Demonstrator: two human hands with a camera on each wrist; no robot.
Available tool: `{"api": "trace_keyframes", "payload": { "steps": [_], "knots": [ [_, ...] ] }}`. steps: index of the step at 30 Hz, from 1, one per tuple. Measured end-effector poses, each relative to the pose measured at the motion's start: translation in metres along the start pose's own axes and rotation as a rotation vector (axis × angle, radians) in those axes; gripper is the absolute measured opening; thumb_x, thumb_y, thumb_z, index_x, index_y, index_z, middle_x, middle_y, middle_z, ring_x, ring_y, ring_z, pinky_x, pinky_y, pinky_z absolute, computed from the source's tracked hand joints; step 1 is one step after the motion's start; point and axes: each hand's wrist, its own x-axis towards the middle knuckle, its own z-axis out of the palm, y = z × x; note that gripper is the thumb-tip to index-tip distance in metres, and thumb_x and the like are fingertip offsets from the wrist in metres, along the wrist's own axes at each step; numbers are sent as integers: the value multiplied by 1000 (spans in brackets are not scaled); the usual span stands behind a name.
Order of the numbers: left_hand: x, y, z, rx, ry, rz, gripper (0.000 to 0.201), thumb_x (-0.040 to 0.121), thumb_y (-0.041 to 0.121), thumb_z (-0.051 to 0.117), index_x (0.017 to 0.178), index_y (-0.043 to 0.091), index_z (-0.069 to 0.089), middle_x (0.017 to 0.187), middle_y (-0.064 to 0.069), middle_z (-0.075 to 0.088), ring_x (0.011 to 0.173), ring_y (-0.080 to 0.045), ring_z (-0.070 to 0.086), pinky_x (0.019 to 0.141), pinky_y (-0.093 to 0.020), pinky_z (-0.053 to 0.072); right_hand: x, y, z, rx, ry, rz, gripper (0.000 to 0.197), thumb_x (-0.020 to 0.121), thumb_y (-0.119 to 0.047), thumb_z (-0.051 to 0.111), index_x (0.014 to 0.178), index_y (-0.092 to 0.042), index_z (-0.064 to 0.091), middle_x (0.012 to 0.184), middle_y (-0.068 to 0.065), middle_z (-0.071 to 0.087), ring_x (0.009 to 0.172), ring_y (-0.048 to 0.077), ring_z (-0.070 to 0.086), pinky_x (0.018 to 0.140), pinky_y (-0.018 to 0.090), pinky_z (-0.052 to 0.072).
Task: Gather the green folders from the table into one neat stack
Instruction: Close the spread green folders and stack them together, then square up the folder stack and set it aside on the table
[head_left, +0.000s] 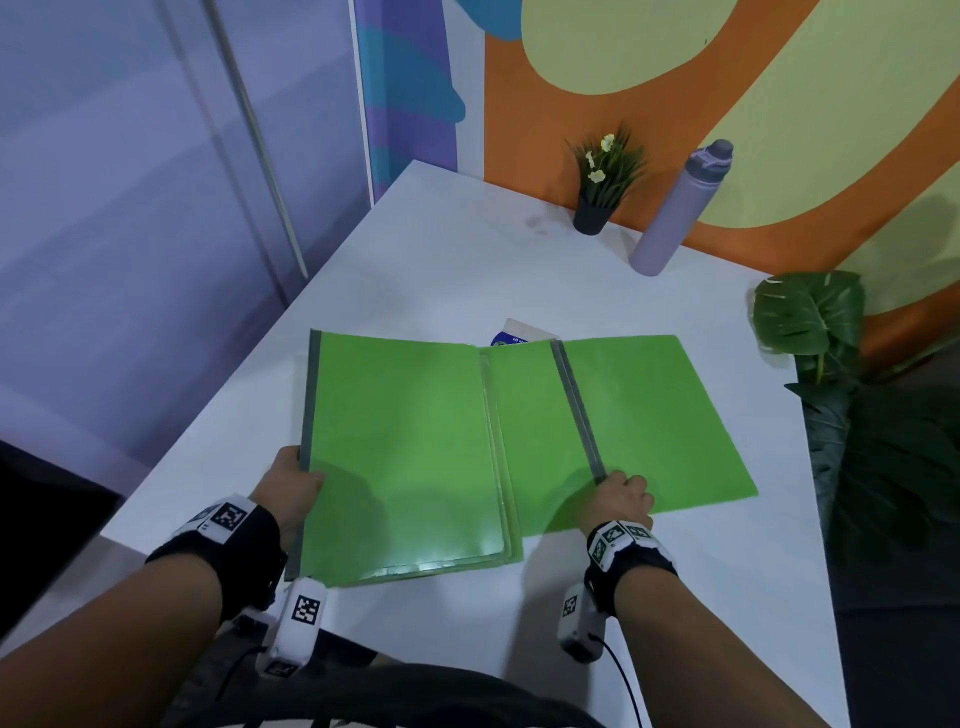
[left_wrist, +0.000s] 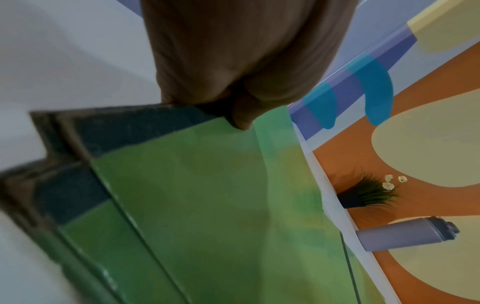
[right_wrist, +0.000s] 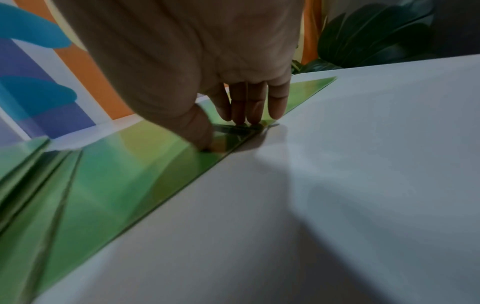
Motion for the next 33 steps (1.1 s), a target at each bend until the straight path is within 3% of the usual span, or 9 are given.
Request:
{"api": "trace_keyframes", "payload": {
  "steps": [4,8,13,19,22,24,26,28,33],
  "knots": [
    [-20,6,6,-46,-9,-26,29,87,1,48,114,11,43,108,-23,61,97,-45,64,83,-62,55,-11,-3,7,-49,-62,-16,67,79,-43,66,127,-6,38,125,15,41,115,31,42,94,44,46],
    [-21,0,17,-94,-41,-51,30,85,-1,48,112,11,44,109,-25,61,100,-47,63,85,-62,54,-5,2,0,99,-73,27,51,75,-29,69,113,-4,47,111,16,52,99,32,54,85,42,52],
    [11,-20,32,-133,-72,-21,40,76,7,52,115,13,47,111,-24,63,100,-45,64,85,-65,54,-2,-7,-45,380,308,-135,21,83,-3,57,104,0,58,109,18,52,99,35,54,86,46,51],
    [27,-19,46,-203,-120,-5,59,67,15,55,125,8,49,111,-25,65,99,-46,66,82,-65,54,-30,-31,-122,466,523,-270,37,76,7,42,105,-14,53,82,7,59,70,31,52,62,32,40],
    [-23,20,43,-233,-173,-67,40,81,7,55,120,-1,54,108,-26,66,96,-45,67,81,-63,55,-59,-47,-130,332,699,-559,41,73,6,49,105,-17,61,82,6,67,64,33,59,51,35,48],
    [-45,35,43,-271,-232,-147,21,94,3,43,108,0,59,97,-23,67,82,-37,67,65,-51,61,-82,-56,-116,167,748,-815,41,66,4,52,98,-17,67,77,1,69,57,27,61,41,29,44],
    [-55,38,46,-308,-259,-206,25,100,20,41,101,6,62,90,-17,67,75,-30,64,54,-40,59,-103,-62,-90,17,631,-1016,39,62,-1,51,93,-18,68,75,-3,69,55,21,61,39,24,40],
    [-56,37,47,-354,-277,-245,41,100,45,37,101,12,62,91,-13,68,80,-28,65,62,-38,54,-118,-60,-57,-85,413,-1143,31,66,-5,55,92,-17,66,82,-2,70,59,21,62,41,24,44],
    [-22,14,51,-242,-301,-199,98,63,80,63,131,11,48,125,-20,64,108,-42,66,81,-59,56,-127,-47,-7,-201,-111,-1235,35,73,-18,59,108,-15,59,113,5,65,90,30,63,63,38,56]
  ]
}}
